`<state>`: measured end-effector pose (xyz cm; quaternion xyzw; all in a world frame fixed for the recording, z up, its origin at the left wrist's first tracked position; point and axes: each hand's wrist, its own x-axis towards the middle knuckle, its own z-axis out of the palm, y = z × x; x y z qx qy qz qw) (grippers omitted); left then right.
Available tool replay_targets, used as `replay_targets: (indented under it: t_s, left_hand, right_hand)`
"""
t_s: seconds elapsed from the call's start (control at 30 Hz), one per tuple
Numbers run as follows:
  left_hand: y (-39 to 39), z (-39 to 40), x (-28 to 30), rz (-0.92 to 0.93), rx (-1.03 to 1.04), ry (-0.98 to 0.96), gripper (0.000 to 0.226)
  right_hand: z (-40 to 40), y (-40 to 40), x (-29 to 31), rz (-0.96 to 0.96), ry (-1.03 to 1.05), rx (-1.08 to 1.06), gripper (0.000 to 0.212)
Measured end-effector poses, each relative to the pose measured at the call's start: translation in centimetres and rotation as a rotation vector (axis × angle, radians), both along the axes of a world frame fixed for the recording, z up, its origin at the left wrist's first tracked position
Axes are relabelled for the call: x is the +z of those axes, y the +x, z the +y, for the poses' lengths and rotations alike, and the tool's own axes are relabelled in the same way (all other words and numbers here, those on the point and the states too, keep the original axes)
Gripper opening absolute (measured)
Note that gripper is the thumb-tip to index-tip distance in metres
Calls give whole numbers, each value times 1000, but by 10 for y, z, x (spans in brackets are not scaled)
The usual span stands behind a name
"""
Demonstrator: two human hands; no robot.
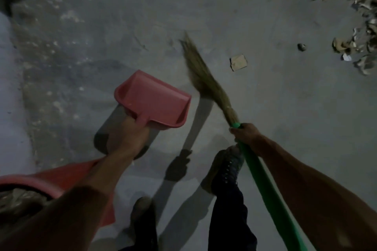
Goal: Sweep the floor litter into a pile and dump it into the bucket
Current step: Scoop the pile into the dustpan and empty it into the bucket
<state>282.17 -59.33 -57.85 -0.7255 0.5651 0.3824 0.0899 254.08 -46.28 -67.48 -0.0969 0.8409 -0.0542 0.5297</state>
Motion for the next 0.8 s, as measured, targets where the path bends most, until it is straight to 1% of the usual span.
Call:
replay_targets:
  t_s: [0.07,0.13,0.2,0.3,0.37,0.43,0.5,0.57,0.63,0.73,0.8]
  left_hand:
    - [-38,-2,-6,-26,-11,10,40]
    - [-77,-4,-12,-36,-11,19,44]
    - [-114,-7,-18,-46,-24,14,49]
    - [-163,-11,-23,-95,-78,8,47]
    - [-191,-14,-24,-105,-91,6,44]
    - [-217,-17,-23,-98,-121,-5,40]
    - [-243,-20,-19,-82,-147,5,35]
    - [-267,-23,-14,-76,-169,10,31]
    - [-289,-24,-13,-105,-206,-11,32]
    - [-315,-26,-16,-103,-257,-25,39]
    - [-330,-28,-22,-85,-293,-33,43]
  right_hand:
    - [-6,-52,-5,-7,-8,-141,36]
    - [-10,-102,-5,6,-6,-211,31]
    - [-15,-156,-5,23,-11,-248,28]
    - [-19,-228,0,74,-24,-294,33]
    - [-20,-261,7,139,-54,-254,35]
    - [-19,-274,17,192,-115,-157,30]
    - [-11,-272,23,189,-174,-46,24]
    - [2,-260,25,146,-182,73,22]
    - [18,-249,24,71,-123,174,25]
    - [36,-257,19,-17,-9,178,30]
    - [42,-281,14,10,40,139,33]
